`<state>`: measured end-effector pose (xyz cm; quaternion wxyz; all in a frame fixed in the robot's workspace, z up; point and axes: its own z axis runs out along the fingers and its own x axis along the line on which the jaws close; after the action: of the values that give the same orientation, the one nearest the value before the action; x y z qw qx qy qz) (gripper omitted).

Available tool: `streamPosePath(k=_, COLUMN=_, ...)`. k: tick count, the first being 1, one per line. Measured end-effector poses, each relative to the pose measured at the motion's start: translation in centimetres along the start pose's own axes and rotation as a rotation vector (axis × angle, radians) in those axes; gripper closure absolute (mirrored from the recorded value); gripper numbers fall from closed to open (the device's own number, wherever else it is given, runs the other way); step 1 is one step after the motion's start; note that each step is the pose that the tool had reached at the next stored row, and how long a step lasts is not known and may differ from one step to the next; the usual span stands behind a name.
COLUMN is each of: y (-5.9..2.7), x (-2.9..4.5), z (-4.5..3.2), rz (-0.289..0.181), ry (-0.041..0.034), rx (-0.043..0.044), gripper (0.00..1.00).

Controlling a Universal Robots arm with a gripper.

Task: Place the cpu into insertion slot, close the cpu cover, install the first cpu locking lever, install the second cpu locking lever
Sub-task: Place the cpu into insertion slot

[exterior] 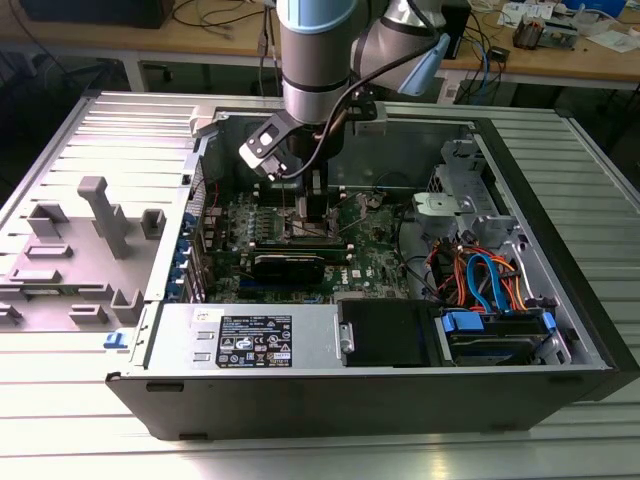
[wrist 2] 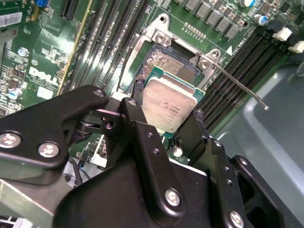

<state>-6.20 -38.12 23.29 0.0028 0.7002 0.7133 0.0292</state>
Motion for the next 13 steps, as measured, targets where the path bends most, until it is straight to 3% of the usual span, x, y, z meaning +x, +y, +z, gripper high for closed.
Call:
streamPosePath(k=2, y=-0.12, x=0.03, z=0.18, rz=-0.001, ry=-0.0133, rx=0.0001, gripper=0.46)
streamPosePath(k=13, y=-0.58, x=0.14, z=2.24, rz=0.007, ry=-0.0148, rx=-0.0013, gripper=0.46)
